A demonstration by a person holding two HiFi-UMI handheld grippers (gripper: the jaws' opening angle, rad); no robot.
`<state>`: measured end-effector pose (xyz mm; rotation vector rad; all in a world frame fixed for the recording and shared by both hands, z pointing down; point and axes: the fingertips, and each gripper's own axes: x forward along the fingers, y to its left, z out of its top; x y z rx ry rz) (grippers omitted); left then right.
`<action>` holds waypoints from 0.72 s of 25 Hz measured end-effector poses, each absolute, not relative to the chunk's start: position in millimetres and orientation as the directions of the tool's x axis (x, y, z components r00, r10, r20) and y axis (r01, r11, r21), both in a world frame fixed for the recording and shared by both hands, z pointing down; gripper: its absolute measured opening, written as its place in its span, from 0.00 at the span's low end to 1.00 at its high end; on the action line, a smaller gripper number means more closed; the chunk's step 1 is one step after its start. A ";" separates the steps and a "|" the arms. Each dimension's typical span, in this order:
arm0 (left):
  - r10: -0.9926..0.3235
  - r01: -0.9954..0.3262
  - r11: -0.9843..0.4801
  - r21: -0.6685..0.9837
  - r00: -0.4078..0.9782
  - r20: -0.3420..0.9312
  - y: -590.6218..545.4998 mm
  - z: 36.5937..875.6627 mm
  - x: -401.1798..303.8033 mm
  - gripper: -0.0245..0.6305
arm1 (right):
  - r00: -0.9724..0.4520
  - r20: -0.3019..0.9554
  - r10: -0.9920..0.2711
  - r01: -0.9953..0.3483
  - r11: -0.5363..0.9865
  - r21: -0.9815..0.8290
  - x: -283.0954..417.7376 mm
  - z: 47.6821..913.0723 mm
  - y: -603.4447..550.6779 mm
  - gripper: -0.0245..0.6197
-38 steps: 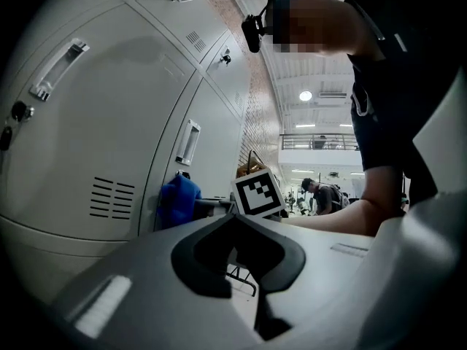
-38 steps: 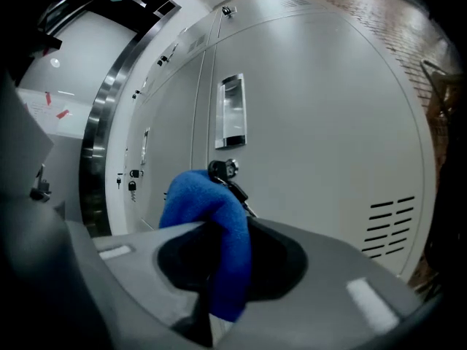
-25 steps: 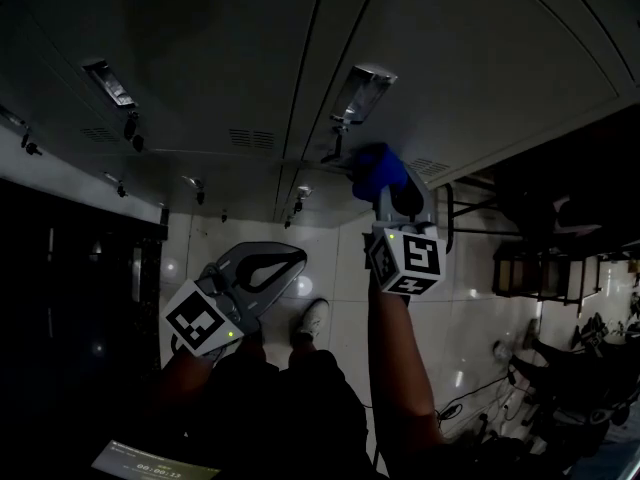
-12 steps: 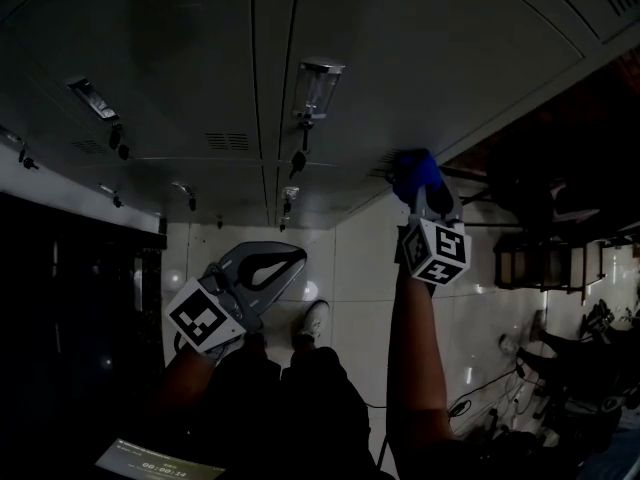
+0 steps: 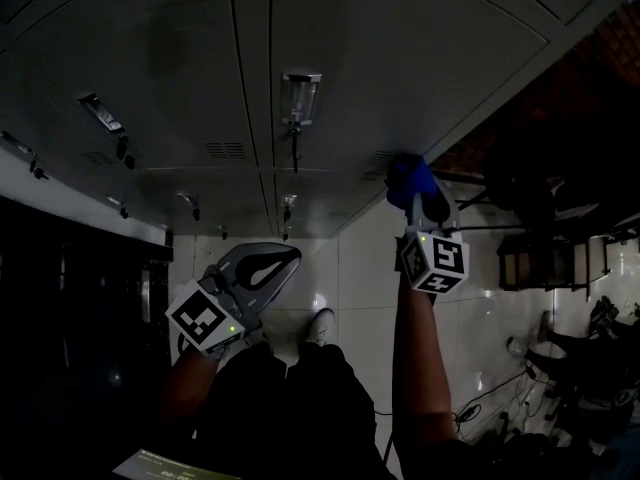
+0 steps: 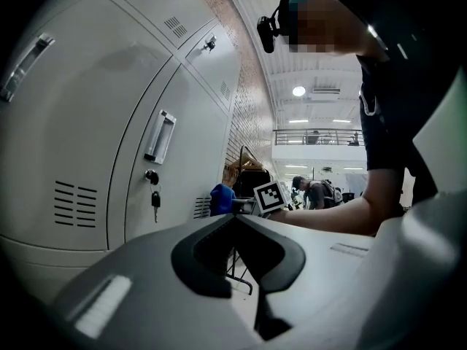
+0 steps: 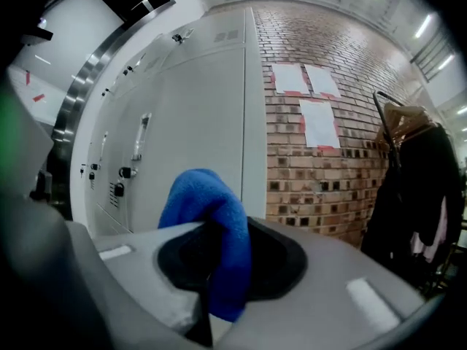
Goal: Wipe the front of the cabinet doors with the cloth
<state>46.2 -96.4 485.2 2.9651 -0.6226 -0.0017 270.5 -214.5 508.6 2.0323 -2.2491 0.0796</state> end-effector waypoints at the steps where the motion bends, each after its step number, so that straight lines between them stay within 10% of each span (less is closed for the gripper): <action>1: -0.402 -0.402 -0.910 0.102 0.916 0.020 -95.4 480.0 46.2 0.04 | -0.126 0.103 -0.987 -0.991 0.130 0.028 262.8 500.5 -210.0 0.15; 18: -0.402 -0.402 -0.915 0.021 0.916 0.007 -52.3 402.1 25.0 0.04 | -0.687 0.086 -0.721 -0.726 0.684 -0.068 91.4 412.4 -79.0 0.15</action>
